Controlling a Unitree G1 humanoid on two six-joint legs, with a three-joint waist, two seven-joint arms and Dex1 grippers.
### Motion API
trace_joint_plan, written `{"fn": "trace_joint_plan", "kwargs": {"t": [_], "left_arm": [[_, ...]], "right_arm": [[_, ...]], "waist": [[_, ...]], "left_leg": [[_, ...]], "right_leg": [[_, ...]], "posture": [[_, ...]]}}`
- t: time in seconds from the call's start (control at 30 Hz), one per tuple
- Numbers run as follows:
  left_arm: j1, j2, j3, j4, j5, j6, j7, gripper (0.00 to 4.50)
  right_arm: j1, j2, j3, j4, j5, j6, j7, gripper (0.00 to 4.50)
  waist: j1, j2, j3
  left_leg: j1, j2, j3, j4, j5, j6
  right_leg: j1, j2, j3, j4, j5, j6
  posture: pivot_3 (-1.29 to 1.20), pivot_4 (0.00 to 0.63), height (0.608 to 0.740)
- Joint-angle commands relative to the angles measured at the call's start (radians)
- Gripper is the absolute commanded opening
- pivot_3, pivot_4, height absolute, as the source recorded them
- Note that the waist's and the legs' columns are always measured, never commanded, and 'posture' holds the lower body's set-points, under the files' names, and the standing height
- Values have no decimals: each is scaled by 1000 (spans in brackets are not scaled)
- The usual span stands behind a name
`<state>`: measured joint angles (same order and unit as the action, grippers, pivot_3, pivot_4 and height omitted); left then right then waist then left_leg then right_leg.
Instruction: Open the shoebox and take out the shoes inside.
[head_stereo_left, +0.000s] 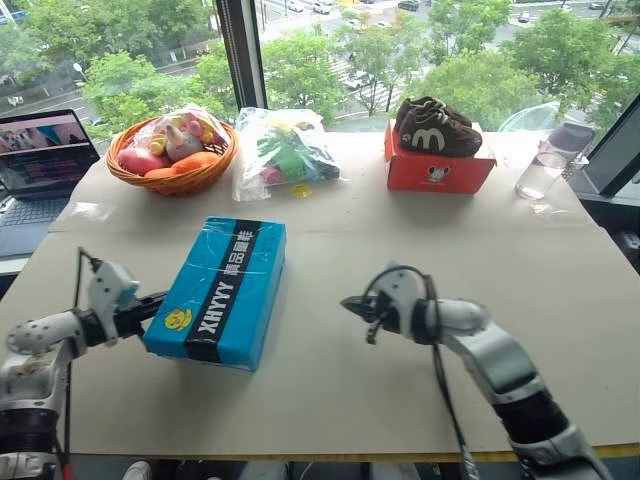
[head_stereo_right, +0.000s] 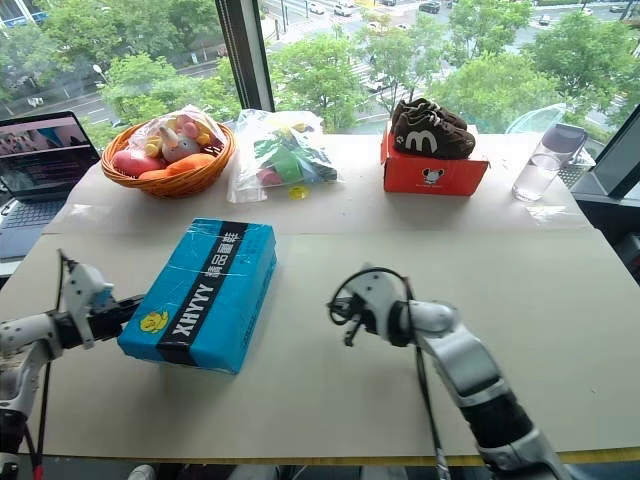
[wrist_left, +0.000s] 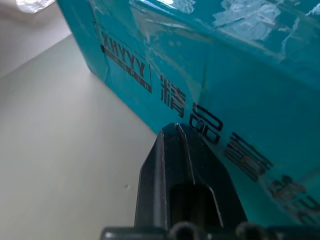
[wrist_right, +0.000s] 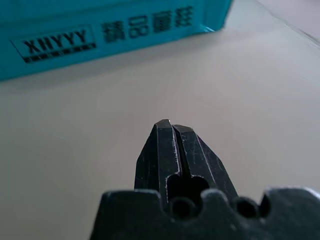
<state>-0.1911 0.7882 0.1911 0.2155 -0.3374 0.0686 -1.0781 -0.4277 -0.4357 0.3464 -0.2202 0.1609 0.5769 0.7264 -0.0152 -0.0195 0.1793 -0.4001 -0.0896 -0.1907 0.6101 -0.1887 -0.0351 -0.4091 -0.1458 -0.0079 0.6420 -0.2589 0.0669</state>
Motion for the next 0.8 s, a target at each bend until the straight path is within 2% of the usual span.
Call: {"fn": "trace_joint_plan", "kwargs": {"t": [0.03,0.17,0.33,0.6,0.8], "left_arm": [[-29,-40,-48,-135,-20,40,17,0],[-32,-78,-97,-245,-23,92,33,0],[-70,-129,-153,-271,-16,114,48,0],[-193,-226,-237,-133,52,51,50,0],[-284,-276,-245,23,96,-36,61,0]], "right_arm": [[-24,8,4,38,-25,-26,0,52],[-27,9,-21,45,-15,-26,11,52],[4,-36,-72,26,-5,-15,15,52],[80,-139,-172,-30,16,8,43,52],[136,-187,-196,-96,47,37,66,52]], "waist": [[6,0,0],[4,0,0],[0,0,0],[3,0,0],[2,-1,0]], "left_leg": [[-1,-1,0,1,0,0],[-2,-1,0,3,0,0],[0,0,0,3,1,-1],[1,-1,0,6,3,1],[1,-1,0,8,3,1]], "right_leg": [[0,0,0,-1,0,0],[0,0,0,-1,4,-3],[0,1,0,2,4,-2],[3,1,0,3,5,0],[4,1,0,3,6,0]], "posture": [[0,150,740],[0,150,740],[0,150,740],[0,150,740],[0,150,740]]}}
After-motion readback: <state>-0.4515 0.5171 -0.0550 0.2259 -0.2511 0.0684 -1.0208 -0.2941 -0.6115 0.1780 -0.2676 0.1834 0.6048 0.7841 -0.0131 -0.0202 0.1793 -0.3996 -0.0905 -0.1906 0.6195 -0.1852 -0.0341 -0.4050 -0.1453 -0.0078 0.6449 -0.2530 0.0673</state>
